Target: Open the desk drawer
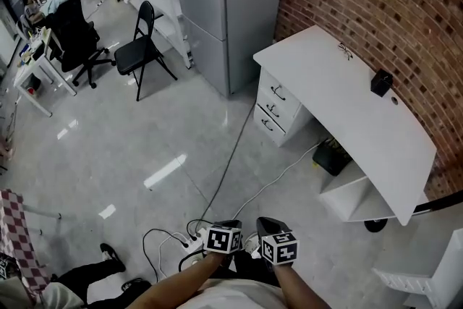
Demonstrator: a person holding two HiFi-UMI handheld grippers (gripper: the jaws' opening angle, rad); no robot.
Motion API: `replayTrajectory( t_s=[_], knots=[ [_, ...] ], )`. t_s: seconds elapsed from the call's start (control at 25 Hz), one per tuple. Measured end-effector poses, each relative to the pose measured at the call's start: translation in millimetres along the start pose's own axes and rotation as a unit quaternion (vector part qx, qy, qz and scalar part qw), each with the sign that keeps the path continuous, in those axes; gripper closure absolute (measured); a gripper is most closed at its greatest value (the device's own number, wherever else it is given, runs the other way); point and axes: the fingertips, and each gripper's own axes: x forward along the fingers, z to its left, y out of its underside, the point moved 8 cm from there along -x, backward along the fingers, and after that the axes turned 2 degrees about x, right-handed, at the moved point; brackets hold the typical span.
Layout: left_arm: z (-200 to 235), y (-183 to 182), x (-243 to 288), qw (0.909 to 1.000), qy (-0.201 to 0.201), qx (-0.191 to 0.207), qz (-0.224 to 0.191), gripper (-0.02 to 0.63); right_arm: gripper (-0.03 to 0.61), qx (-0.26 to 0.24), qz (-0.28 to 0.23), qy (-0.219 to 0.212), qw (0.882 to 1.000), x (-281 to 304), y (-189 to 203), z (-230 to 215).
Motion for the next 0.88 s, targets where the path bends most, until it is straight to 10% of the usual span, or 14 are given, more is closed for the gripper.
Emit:
replayTrajectory(
  t_s=[0.88],
  knots=[
    [-62.3, -115.8, 34.0, 0.9986, -0.009, 0.034, -0.04, 0.607, 0.563, 0.012, -0.053, -0.005, 0.999, -19.8, -61.5, -81.1]
  ],
)
